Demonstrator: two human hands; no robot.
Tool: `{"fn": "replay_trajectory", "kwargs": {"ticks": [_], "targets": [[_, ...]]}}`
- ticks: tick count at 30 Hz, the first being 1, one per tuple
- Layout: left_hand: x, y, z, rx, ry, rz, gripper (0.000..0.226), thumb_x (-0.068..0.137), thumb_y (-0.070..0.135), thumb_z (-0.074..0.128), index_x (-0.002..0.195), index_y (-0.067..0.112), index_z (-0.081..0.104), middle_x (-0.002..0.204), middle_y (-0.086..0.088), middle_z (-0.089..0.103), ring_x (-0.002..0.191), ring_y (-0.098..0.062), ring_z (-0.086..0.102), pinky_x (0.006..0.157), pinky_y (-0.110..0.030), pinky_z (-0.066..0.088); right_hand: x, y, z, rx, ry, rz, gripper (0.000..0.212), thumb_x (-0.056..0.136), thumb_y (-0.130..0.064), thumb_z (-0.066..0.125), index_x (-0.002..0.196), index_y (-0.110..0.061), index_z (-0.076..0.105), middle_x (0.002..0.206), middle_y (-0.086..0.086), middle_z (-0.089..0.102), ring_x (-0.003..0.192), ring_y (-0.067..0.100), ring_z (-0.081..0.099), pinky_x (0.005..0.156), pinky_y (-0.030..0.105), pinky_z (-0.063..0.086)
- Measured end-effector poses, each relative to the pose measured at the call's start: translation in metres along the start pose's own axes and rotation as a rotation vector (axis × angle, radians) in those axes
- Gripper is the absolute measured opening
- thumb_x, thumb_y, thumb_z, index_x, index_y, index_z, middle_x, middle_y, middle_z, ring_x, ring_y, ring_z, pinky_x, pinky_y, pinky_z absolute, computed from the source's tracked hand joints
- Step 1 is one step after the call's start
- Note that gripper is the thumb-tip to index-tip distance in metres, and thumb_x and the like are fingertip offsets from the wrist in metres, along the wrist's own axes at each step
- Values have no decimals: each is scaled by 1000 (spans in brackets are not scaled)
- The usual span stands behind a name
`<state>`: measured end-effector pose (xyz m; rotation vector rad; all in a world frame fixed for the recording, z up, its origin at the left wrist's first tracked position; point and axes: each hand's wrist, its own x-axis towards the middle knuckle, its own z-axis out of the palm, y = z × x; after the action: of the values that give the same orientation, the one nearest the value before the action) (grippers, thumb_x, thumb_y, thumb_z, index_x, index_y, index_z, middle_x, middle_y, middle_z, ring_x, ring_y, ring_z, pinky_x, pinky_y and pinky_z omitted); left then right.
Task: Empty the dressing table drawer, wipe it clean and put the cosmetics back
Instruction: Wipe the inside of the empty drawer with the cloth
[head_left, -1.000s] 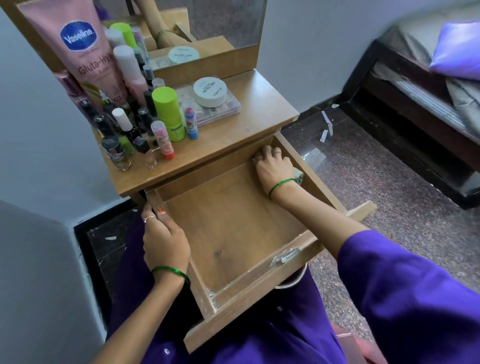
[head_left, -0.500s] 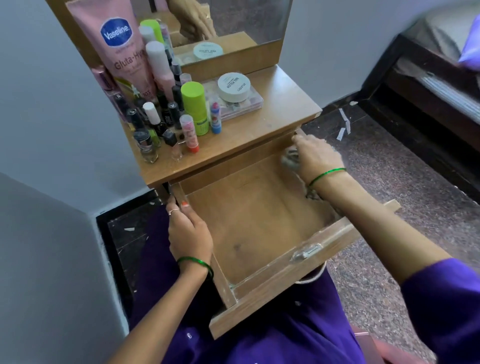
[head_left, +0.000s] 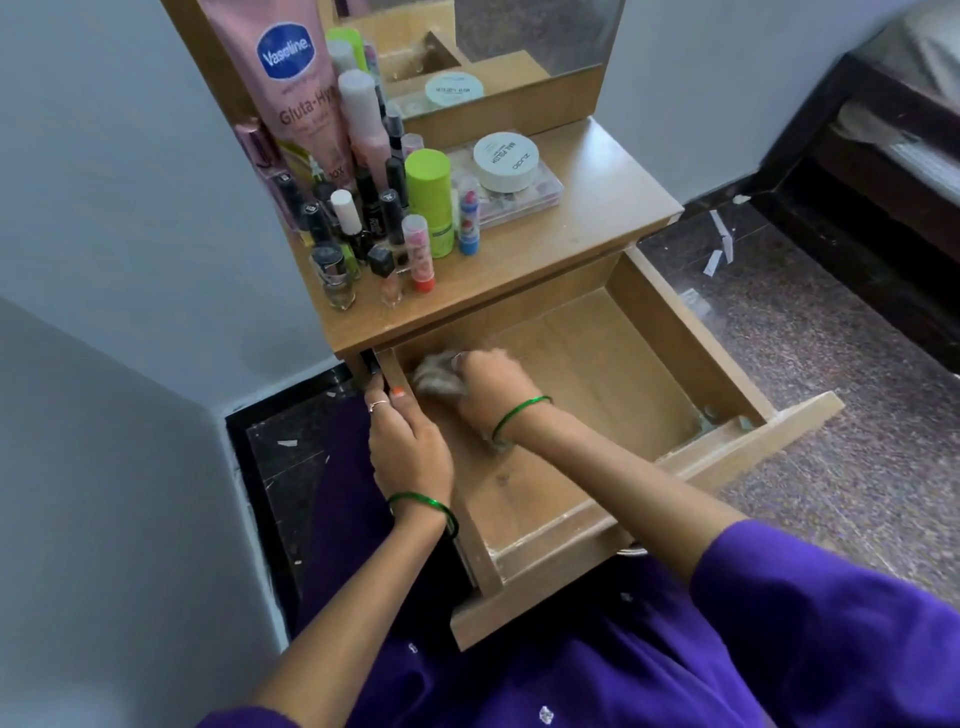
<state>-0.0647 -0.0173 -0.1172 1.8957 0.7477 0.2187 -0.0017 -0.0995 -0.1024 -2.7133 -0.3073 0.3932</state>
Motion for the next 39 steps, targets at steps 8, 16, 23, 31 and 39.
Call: {"fn": "replay_trajectory", "kwargs": {"ticks": [8, 16, 23, 31, 39], "targets": [[-1, 0, 1, 52, 11, 10, 41, 103, 23, 27, 142, 15, 37, 112, -12, 64, 99, -29, 61, 67, -29, 35, -37, -2, -17, -215, -296, -217, 22, 88, -16, 53, 106, -6, 61, 112, 16, 62, 106, 33, 58, 82, 33, 47], [-2, 0, 2, 130, 29, 21, 41, 103, 24, 25, 141, 17, 37, 121, -10, 63, 106, -29, 60, 72, -33, 36, -74, 11, -27, -332, -696, -369, 44, 81, -3, 52, 121, -20, 61, 111, 8, 66, 104, 28, 59, 79, 27, 46], [-4, -2, 0, 158, 21, 41, 42, 103, 26, 23, 142, 16, 35, 120, -11, 63, 105, -31, 60, 73, -35, 38, -68, 76, -83, -762, -641, 5, 28, 88, -16, 57, 116, -13, 61, 113, 7, 63, 101, 26, 62, 72, 29, 43], [1, -2, 0, 231, 1, 117, 47, 97, 34, 35, 138, 10, 37, 118, -10, 62, 103, -31, 61, 80, -45, 50, -90, 96, -140, -473, -437, 29, 26, 86, -10, 51, 63, -19, 42, 61, -4, 45, 55, 14, 43, 53, 23, 36], [-1, -2, -1, 263, -22, 145, 48, 94, 27, 44, 137, 7, 36, 119, -12, 61, 99, -30, 63, 78, -40, 51, -66, 83, -177, -253, 23, 96, 19, 81, -1, 52, 65, -11, 49, 68, 4, 51, 71, 24, 49, 62, 23, 34]]}}
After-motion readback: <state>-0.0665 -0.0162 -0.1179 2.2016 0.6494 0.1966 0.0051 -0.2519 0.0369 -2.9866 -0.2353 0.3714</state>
